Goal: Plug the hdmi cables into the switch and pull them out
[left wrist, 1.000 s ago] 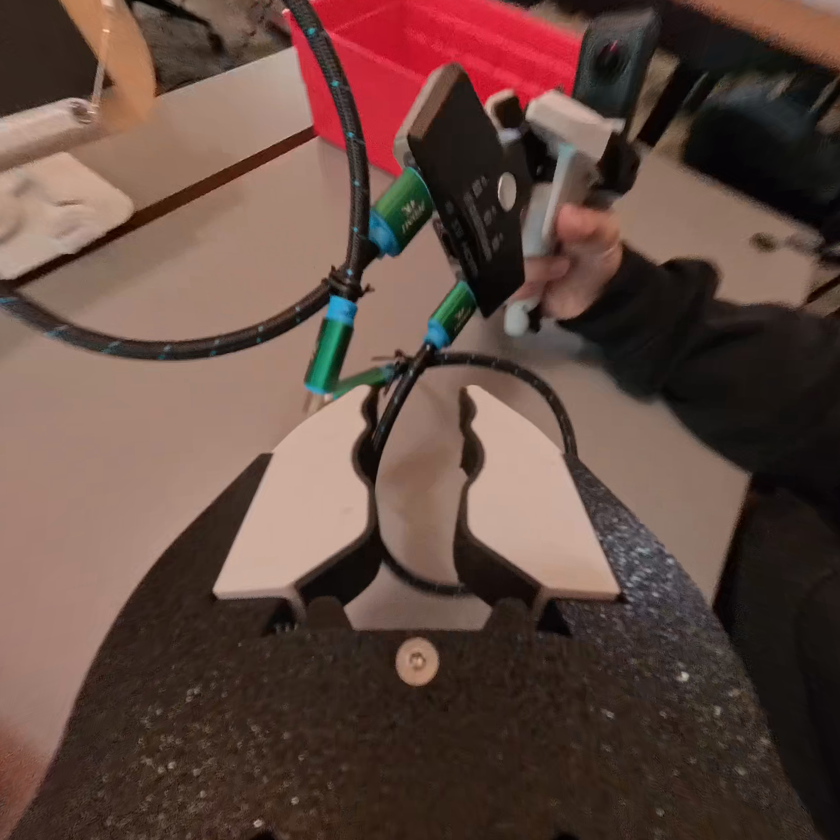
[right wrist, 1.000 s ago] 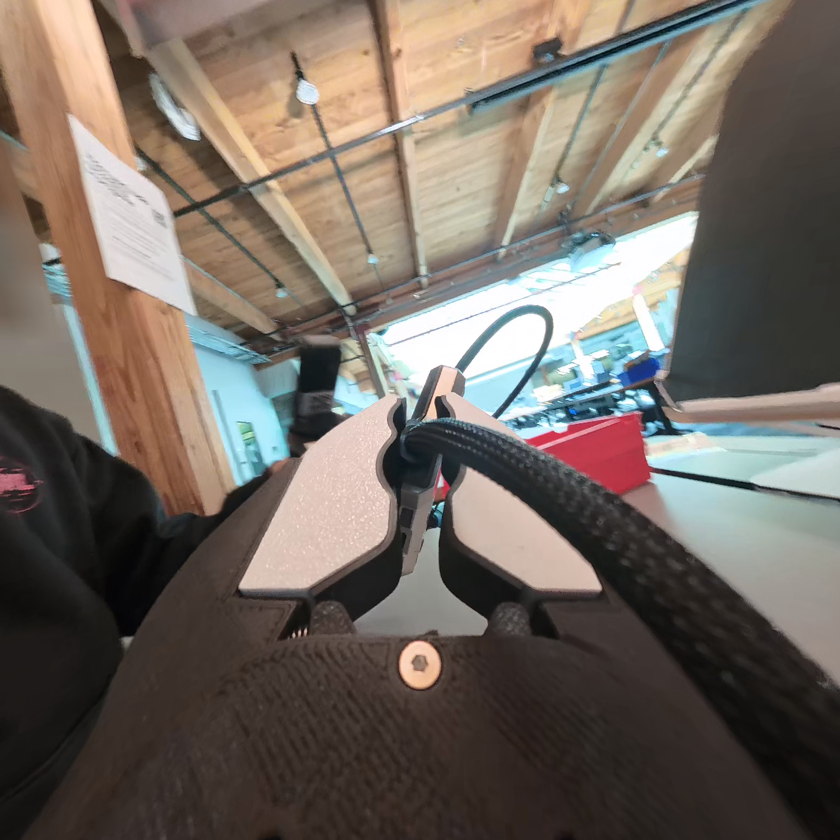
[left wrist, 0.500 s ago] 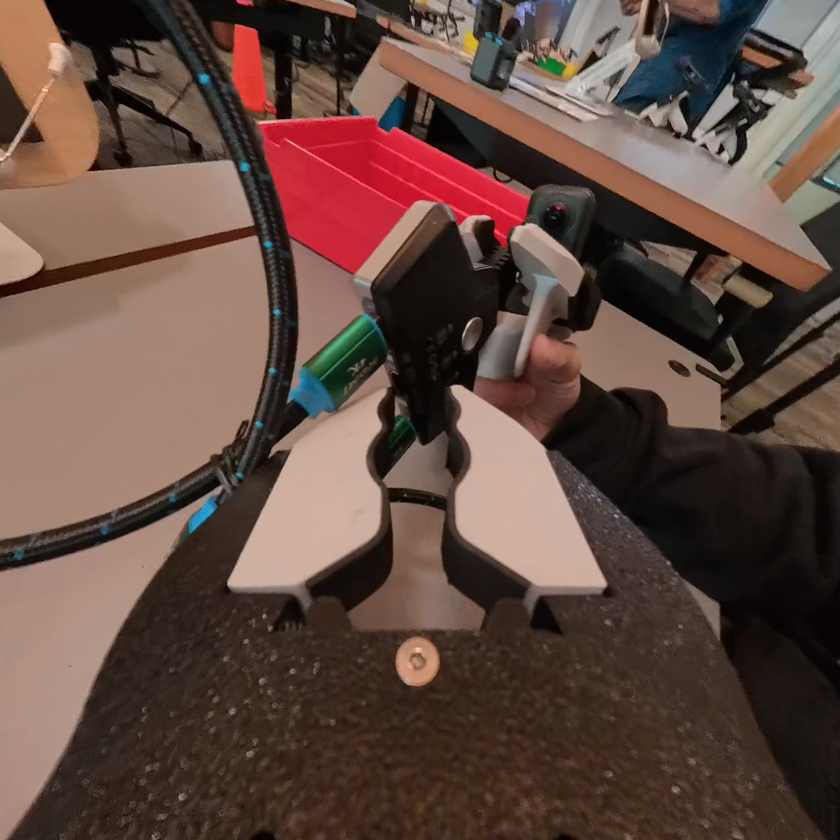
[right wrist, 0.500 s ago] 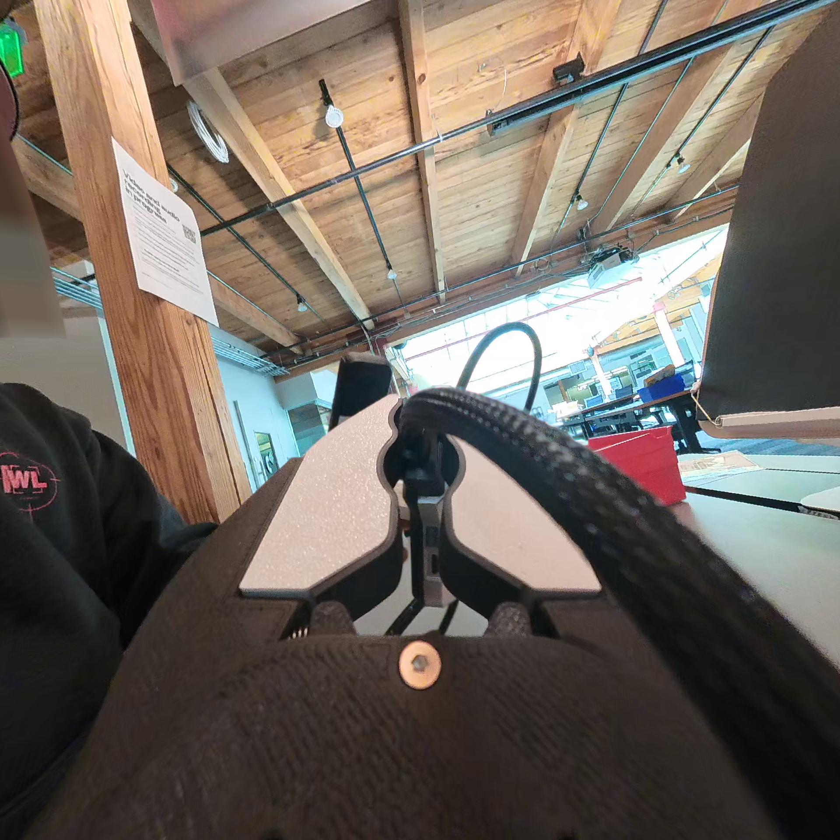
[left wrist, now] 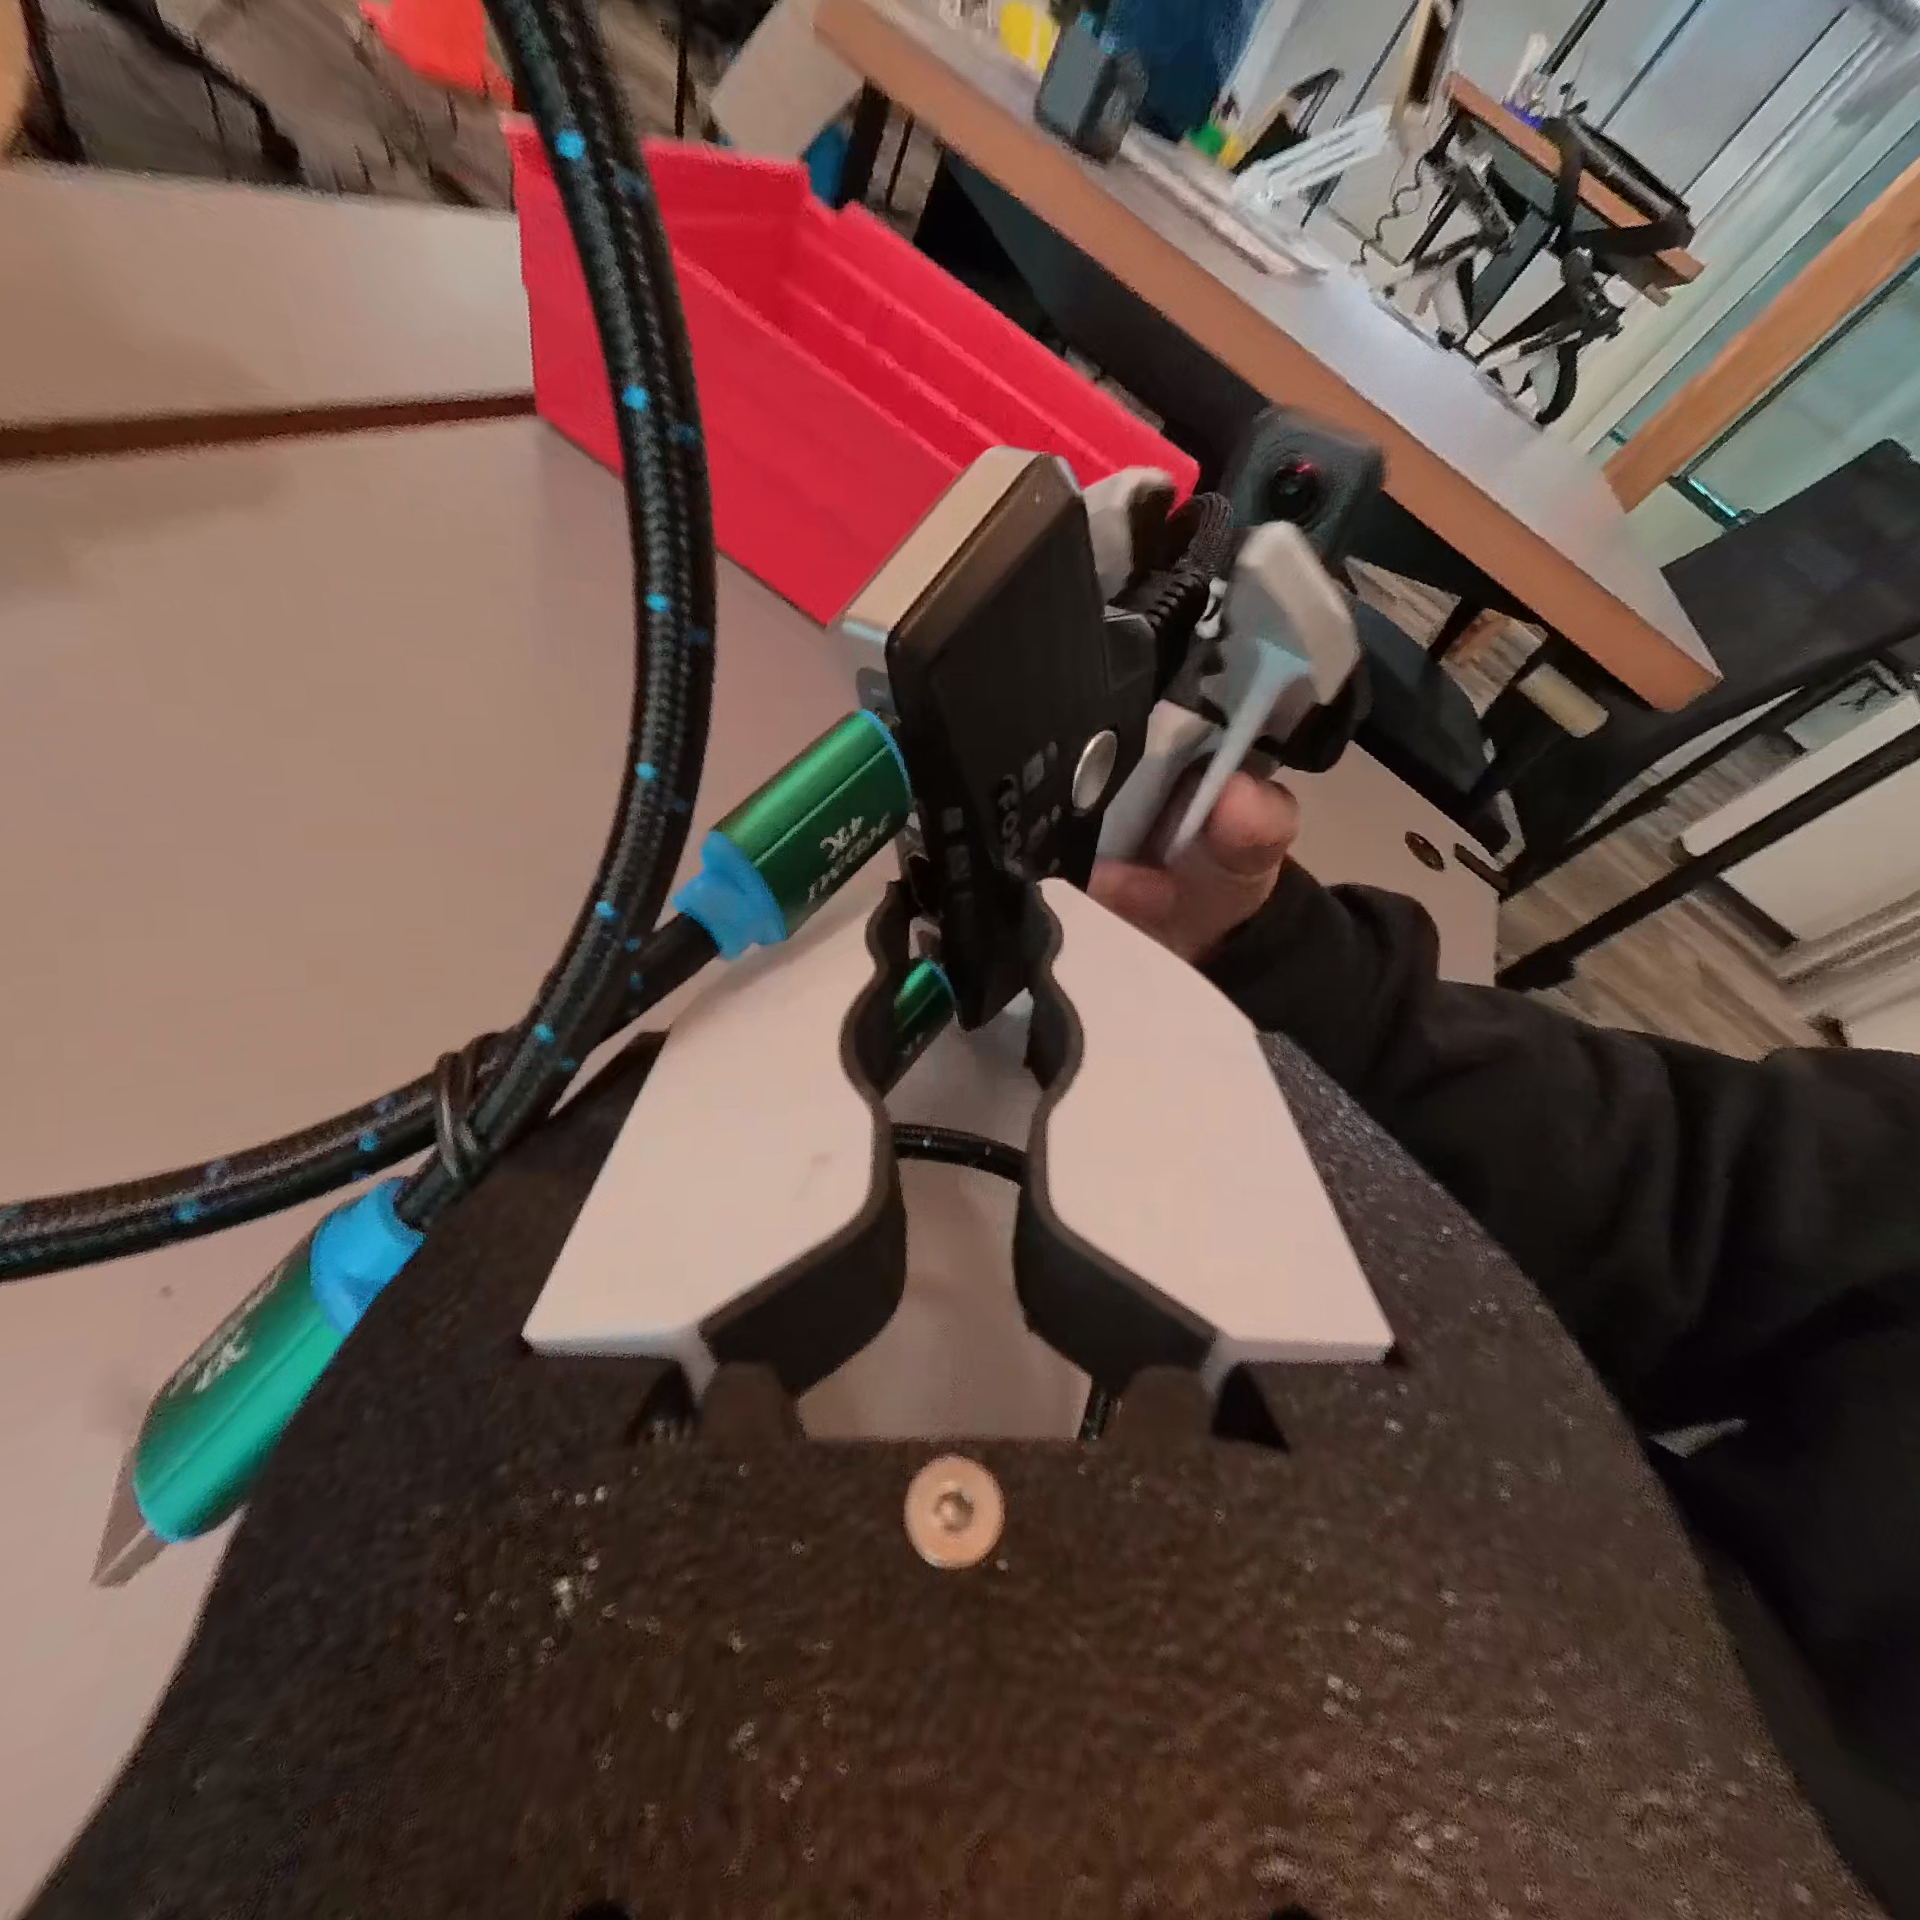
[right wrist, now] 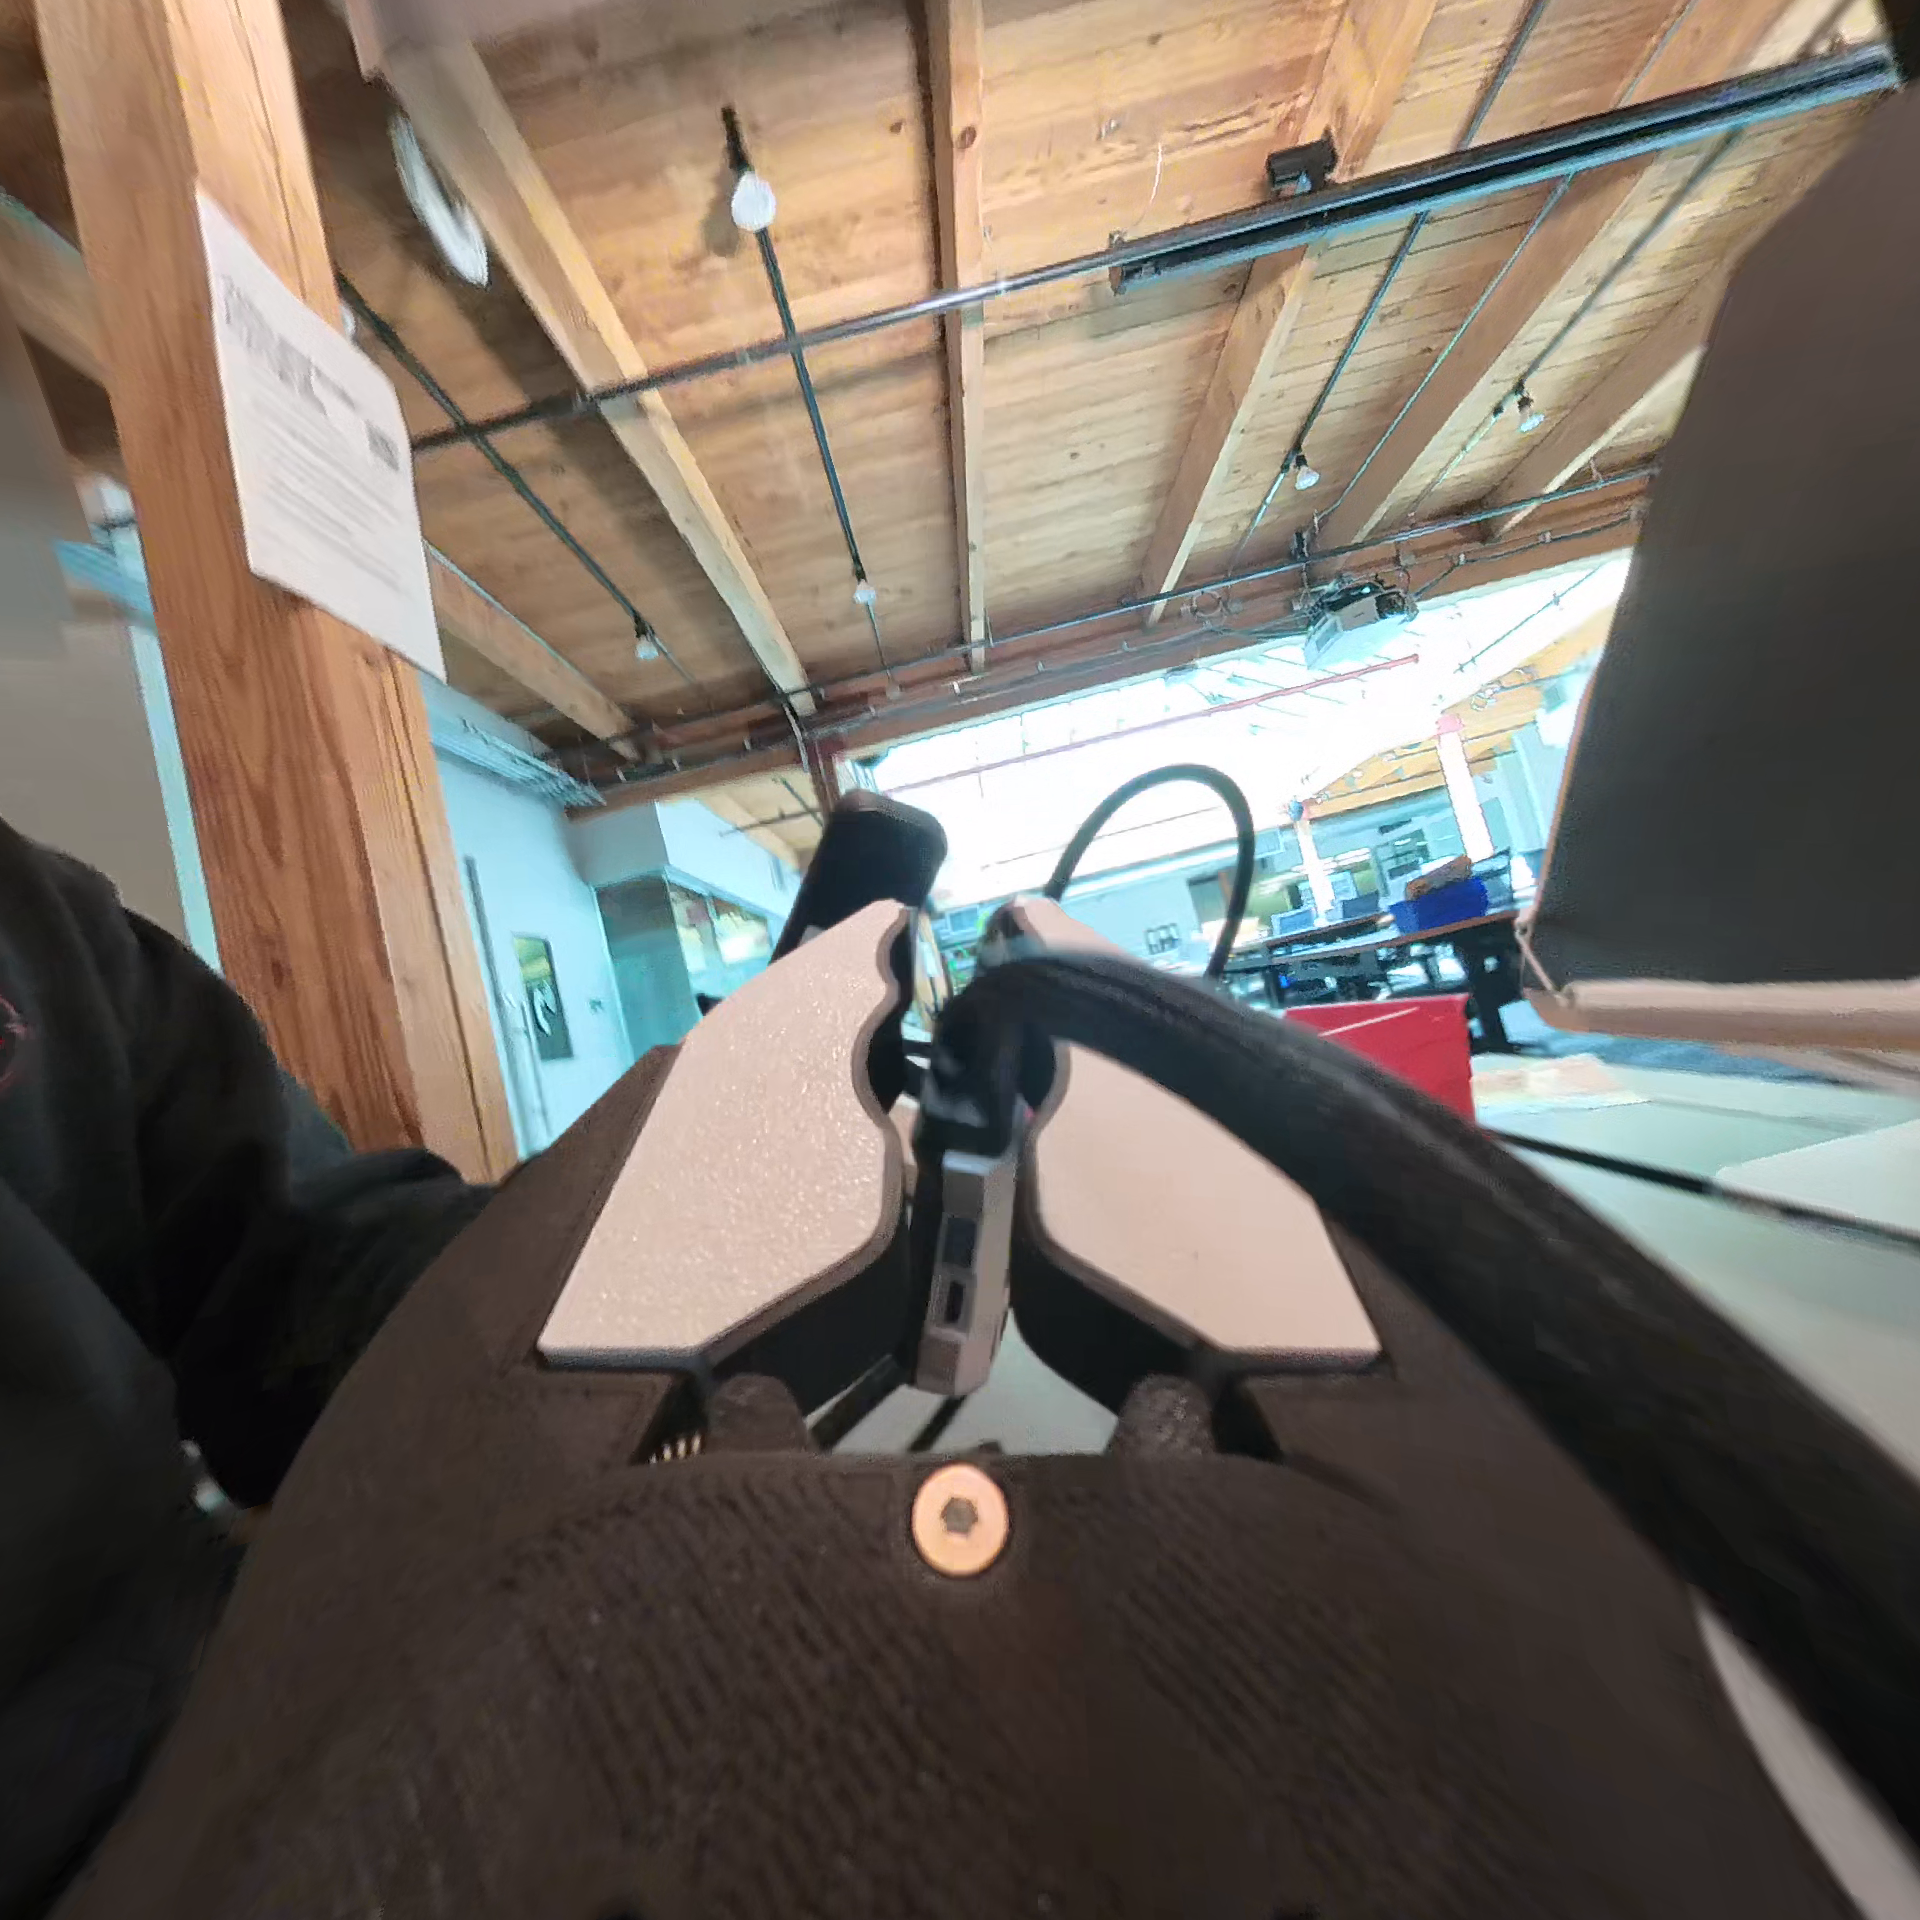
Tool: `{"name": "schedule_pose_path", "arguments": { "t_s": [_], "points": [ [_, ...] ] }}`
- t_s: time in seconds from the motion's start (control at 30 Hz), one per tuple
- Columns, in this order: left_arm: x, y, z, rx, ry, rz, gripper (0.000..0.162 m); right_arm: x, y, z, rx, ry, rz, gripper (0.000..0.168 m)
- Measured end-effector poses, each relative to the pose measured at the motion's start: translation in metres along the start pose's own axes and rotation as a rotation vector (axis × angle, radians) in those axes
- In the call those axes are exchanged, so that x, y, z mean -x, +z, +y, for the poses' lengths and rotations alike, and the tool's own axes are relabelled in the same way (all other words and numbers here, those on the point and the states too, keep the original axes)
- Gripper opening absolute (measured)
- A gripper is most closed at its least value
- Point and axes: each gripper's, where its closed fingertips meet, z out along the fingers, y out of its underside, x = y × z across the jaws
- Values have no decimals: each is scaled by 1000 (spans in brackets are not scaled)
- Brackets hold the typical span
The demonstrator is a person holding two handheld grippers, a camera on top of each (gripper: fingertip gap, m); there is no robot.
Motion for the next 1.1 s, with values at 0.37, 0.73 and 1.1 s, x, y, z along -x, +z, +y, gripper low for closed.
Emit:
{"name": "schedule_pose_path", "arguments": {
  "t_s": [0.37,0.73,1.1],
  "points": [
    [-8,-39,17,352,-277,220,20,26,4,43,347,-513,-70,43],
    [-5,-54,20,516,-411,320,19,27,15,59,404,-704,-51,40],
    [-5,-50,23,535,-438,320,19,25,16,66,437,-684,-44,36]
  ]
}}
